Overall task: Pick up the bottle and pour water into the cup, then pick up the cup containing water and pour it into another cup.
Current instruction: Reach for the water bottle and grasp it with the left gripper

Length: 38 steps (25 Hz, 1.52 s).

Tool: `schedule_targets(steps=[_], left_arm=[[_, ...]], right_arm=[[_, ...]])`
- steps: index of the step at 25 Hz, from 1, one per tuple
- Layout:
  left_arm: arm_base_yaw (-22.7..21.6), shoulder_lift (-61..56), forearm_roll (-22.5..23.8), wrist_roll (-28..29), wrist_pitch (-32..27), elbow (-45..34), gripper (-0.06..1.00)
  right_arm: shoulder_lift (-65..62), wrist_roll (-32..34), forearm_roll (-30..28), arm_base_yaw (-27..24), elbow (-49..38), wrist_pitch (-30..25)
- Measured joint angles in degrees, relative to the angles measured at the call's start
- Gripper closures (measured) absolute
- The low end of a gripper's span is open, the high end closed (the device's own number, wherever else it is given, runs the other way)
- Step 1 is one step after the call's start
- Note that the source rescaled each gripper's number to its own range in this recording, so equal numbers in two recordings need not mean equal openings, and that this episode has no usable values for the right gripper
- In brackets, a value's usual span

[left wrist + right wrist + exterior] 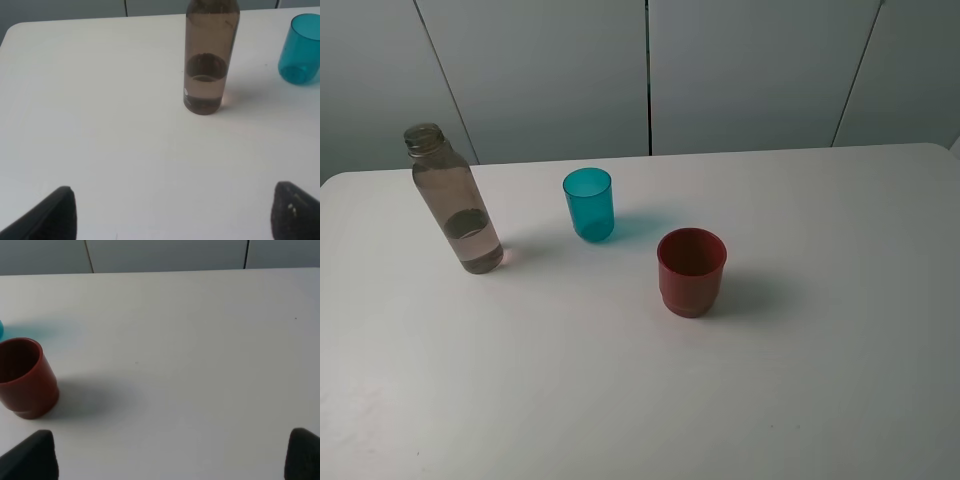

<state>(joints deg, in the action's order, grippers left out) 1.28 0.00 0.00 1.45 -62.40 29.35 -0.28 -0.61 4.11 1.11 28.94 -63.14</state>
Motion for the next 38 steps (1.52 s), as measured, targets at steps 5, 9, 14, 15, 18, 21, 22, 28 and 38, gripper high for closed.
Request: schedule_targets(steps=[5,9,14,15,18,21,22,28,38], left_arm=[[0.0,0.0,0.0,0.0,0.0,0.0,-0.02],[0.0,0.0,0.0,0.0,0.0,0.0,-0.02],[0.0,0.0,0.0,0.0,0.0,0.0,-0.02],[0.0,0.0,0.0,0.0,0.1,0.0,-0.02],[0.0,0.0,0.0,0.0,1.9,0.6,-0.02],[0.0,2.3,0.0,-0.1,9.3,1.3,-0.02],[0.0,3.7,-0.3,-0.6,12.5,1.3,-0.02],[0.0,15.4,-0.3,-4.4,27.4,1.5,-0.02],[0.0,36.0,-5.2,-6.2,38.4,0.8,-0.02]], right_arm=[[0.0,0.0,0.1,0.0,0.0,0.0],[0.0,0.0,0.1,0.0,0.0,0.0],[0.0,0.0,0.1,0.0,0.0,0.0],[0.0,0.0,0.1,0.0,0.0,0.0],[0.0,0.0,0.1,0.0,0.0,0.0],[0.0,0.0,0.1,0.0,0.0,0.1],[0.0,0.0,0.1,0.0,0.0,0.1],[0.0,0.0,0.1,0.0,0.0,0.1],[0.0,0.0,0.1,0.0,0.0,0.1]])
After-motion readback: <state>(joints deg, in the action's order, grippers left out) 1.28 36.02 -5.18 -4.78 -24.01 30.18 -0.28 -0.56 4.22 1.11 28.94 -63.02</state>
